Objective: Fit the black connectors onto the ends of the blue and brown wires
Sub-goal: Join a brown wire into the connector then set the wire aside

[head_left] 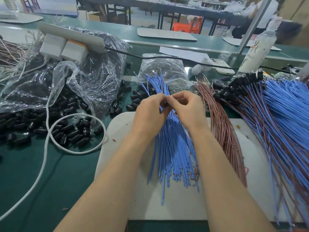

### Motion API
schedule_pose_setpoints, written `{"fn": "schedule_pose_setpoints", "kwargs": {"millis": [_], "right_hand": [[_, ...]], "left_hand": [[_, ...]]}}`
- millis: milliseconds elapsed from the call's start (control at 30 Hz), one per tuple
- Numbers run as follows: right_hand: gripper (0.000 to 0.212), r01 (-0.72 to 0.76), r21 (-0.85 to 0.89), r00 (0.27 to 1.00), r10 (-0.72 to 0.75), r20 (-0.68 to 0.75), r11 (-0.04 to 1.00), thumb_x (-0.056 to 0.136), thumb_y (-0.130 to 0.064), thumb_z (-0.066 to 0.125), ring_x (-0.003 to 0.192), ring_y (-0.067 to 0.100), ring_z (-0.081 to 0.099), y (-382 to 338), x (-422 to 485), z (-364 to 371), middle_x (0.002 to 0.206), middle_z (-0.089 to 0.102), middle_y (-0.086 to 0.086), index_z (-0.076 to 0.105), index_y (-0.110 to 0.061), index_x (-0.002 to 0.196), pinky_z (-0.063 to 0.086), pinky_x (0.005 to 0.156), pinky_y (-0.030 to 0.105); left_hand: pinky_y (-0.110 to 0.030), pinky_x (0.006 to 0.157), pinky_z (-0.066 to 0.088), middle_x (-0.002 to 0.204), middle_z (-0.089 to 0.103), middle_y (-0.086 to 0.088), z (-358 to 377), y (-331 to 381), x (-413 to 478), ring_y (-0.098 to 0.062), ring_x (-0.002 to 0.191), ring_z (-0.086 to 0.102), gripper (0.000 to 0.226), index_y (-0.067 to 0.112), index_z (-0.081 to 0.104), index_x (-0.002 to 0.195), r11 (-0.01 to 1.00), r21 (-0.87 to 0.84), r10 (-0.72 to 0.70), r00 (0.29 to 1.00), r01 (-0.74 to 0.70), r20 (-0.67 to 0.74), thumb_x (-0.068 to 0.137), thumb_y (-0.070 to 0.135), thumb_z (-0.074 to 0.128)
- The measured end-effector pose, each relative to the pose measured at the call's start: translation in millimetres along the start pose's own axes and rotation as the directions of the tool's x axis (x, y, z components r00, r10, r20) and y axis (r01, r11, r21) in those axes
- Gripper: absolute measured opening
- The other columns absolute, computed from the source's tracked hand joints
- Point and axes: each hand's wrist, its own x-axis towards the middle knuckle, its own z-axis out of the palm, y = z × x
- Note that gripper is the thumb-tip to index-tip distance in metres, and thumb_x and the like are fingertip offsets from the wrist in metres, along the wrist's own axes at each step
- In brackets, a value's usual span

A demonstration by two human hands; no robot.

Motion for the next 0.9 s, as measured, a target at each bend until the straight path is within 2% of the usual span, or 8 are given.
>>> {"fn": "schedule_pose_setpoints", "kwargs": {"millis": [200, 333, 400, 600, 700, 767, 833, 900], "right_hand": [[0.005, 0.032, -0.014, 0.999, -0.032, 0.013, 0.999, 0.083, -0.020, 0.071, 0.080, 0.015, 0.067, -1.8, -0.7, -3.3, 0.079, 0.071, 0.001, 0.071, -0.015, 0.081, 0.054, 0.083, 0.035], [0.007, 0.152, -0.139, 0.986, -0.160, -0.046, 0.979, 0.085, -0.020, 0.069, 0.069, -0.001, 0.061, -3.4, -3.3, -0.3, 0.071, 0.064, -0.014, 0.067, -0.021, 0.078, 0.046, 0.070, 0.010], [0.010, 0.196, -0.161, 0.975, -0.210, -0.074, 0.967, 0.086, -0.019, 0.068, 0.066, -0.009, 0.056, -4.7, -4.8, 1.2, 0.069, 0.060, -0.018, 0.065, -0.023, 0.077, 0.039, 0.065, 0.003], [0.010, 0.237, -0.108, 0.966, -0.246, -0.083, 0.965, 0.087, -0.018, 0.066, 0.068, -0.004, 0.059, -4.9, -4.4, 0.7, 0.071, 0.062, -0.017, 0.064, -0.022, 0.079, 0.044, 0.069, 0.009], [0.007, 0.161, -0.047, 0.985, -0.164, -0.059, 0.986, 0.088, -0.018, 0.066, 0.070, 0.005, 0.060, -1.6, -0.2, -1.4, 0.073, 0.064, -0.011, 0.066, -0.017, 0.082, 0.048, 0.072, 0.023], [0.009, 0.097, 0.032, 0.995, -0.096, -0.035, 0.995, 0.089, -0.017, 0.065, 0.066, 0.006, 0.057, -0.1, 1.9, -3.6, 0.071, 0.063, -0.005, 0.065, -0.015, 0.081, 0.046, 0.069, 0.027], [0.010, 0.086, 0.035, 0.996, -0.085, -0.025, 0.996, 0.090, -0.017, 0.064, 0.066, 0.007, 0.056, 1.0, 1.9, -4.0, 0.071, 0.062, -0.004, 0.064, -0.016, 0.079, 0.046, 0.069, 0.028], [0.010, 0.153, -0.078, 0.987, -0.156, -0.033, 0.985, 0.090, -0.018, 0.064, 0.068, 0.005, 0.057, 1.3, -0.4, -2.1, 0.071, 0.061, -0.009, 0.063, -0.015, 0.080, 0.046, 0.070, 0.019]], "left_hand": [[-0.030, 0.080, 0.053, 0.081, 0.068, 0.010, -0.4, -1.0, 0.3, -0.009, 0.080, 0.066, 0.009, 0.009, 0.066, 0.092, 0.984, -0.159, -0.077, 0.997, 0.079, 0.018, 0.087, 0.016, 0.067], [-0.034, 0.078, 0.054, 0.079, 0.068, 0.008, 0.7, -1.1, 1.3, -0.012, 0.079, 0.066, 0.007, 0.008, 0.065, 0.087, 0.982, -0.173, -0.074, 0.997, 0.070, -0.015, 0.087, 0.015, 0.067], [-0.036, 0.077, 0.054, 0.078, 0.068, 0.007, -0.2, -0.8, 2.4, -0.013, 0.079, 0.066, 0.007, 0.008, 0.065, 0.087, 0.983, -0.175, -0.062, 0.998, 0.056, -0.029, 0.086, 0.015, 0.066], [-0.037, 0.076, 0.054, 0.080, 0.071, 0.004, -2.8, -0.2, 3.1, -0.015, 0.078, 0.066, 0.011, 0.007, 0.065, 0.088, 0.984, -0.180, -0.014, 0.999, 0.004, -0.050, 0.087, 0.017, 0.067], [-0.040, 0.075, 0.053, 0.083, 0.071, 0.000, -4.0, -1.4, 3.5, -0.021, 0.079, 0.067, 0.012, 0.006, 0.065, 0.090, 0.989, -0.144, 0.021, 1.000, -0.022, -0.011, 0.087, 0.018, 0.066], [-0.040, 0.075, 0.053, 0.084, 0.072, -0.001, -4.9, -1.1, 3.1, -0.023, 0.079, 0.066, 0.012, 0.008, 0.065, 0.090, 0.993, -0.113, 0.042, 0.999, -0.041, 0.013, 0.087, 0.019, 0.067], [-0.040, 0.074, 0.052, 0.081, 0.071, 0.000, -5.4, -0.8, 2.7, -0.022, 0.075, 0.064, 0.012, 0.009, 0.065, 0.090, 0.995, -0.084, 0.049, 0.999, -0.047, 0.019, 0.086, 0.020, 0.068], [-0.040, 0.071, 0.052, 0.074, 0.066, 0.003, -5.5, -1.3, 2.3, -0.022, 0.068, 0.059, 0.013, 0.011, 0.063, 0.086, 0.998, -0.041, 0.040, 0.999, -0.040, 0.011, 0.086, 0.023, 0.067]]}}
